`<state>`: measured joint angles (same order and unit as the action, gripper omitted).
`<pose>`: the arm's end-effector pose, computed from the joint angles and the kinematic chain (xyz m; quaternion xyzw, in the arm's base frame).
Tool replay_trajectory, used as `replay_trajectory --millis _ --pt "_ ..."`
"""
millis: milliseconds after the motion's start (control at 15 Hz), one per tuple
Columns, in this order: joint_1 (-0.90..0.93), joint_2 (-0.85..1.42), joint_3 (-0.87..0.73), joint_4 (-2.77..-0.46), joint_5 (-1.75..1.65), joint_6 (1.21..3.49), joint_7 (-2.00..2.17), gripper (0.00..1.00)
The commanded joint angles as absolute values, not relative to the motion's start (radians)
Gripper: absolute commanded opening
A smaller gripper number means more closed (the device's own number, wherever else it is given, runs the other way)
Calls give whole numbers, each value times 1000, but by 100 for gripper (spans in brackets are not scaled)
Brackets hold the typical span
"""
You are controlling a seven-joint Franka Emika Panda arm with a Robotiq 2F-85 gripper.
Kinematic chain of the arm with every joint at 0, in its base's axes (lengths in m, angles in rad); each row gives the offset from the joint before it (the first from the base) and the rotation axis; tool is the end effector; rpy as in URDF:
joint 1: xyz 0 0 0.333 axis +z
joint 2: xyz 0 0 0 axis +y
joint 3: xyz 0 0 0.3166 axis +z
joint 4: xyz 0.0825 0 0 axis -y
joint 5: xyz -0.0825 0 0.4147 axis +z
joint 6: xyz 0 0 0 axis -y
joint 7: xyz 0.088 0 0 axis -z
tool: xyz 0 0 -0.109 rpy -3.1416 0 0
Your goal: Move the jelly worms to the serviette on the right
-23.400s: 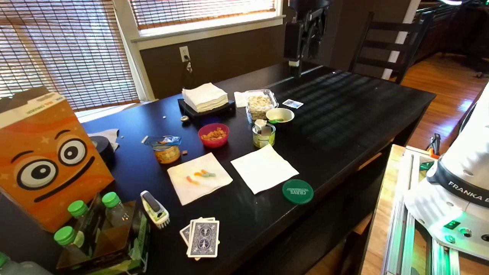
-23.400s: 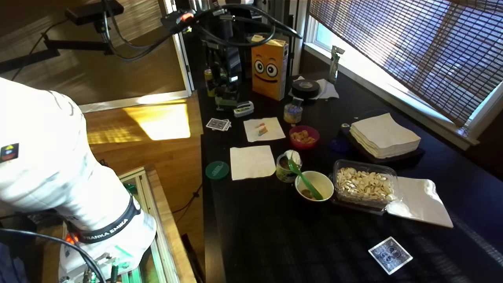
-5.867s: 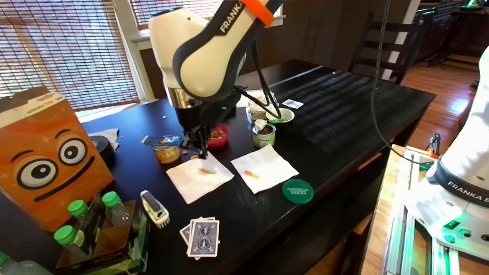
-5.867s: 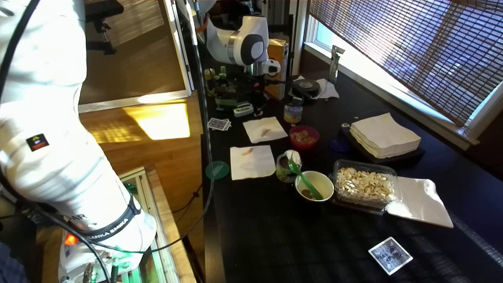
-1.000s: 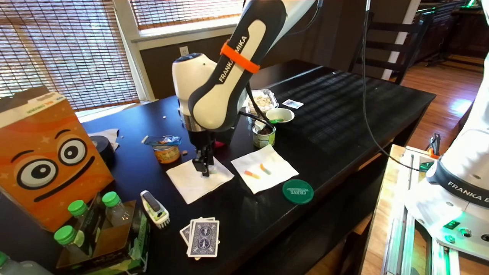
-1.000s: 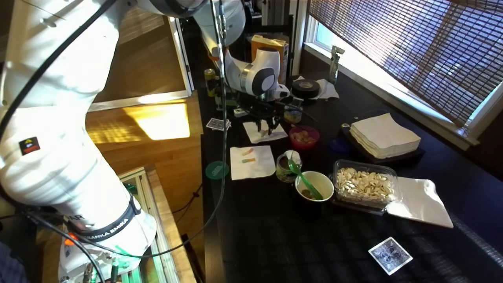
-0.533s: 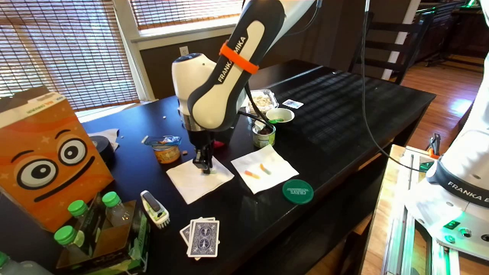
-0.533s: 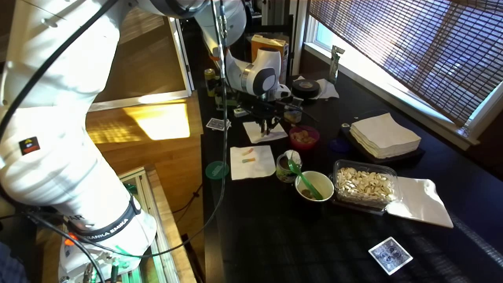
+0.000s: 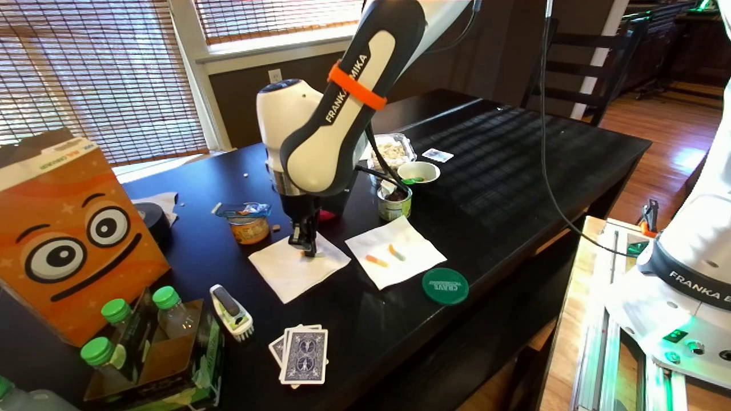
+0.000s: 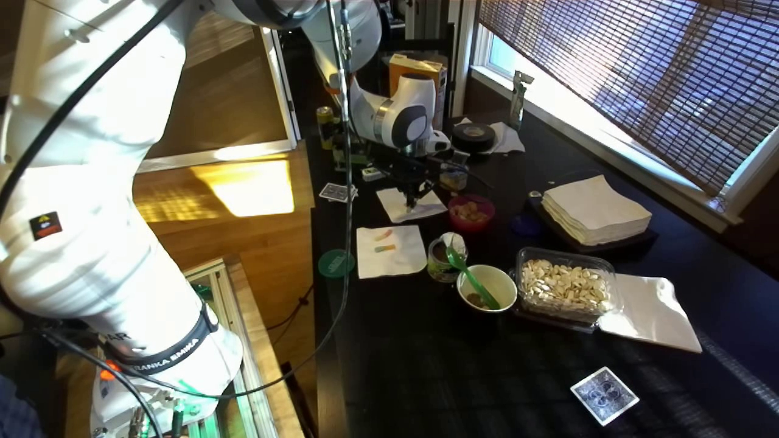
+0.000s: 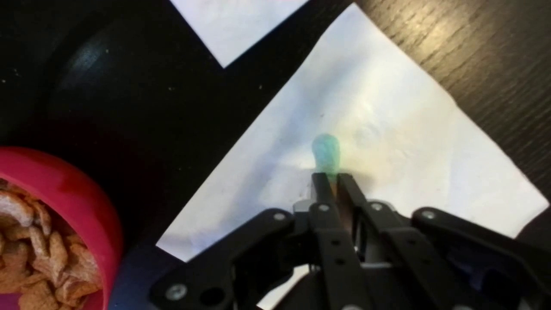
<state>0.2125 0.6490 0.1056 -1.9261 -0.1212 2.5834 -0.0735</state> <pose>0.6062 0.2015 0.1237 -0.9722 -0.2339 -0.0071 0.0003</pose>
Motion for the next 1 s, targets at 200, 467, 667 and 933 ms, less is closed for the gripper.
replay_trajectory --millis 200,467,667,933 --pt "204 668 114 -1892 -127 2559 -91 1" --pt "196 664 123 -1895 -117 2566 -98 1" --pt "192 659 128 -1896 -113 2568 -101 1" --pt "185 651 135 -1901 -109 2569 -103 1"
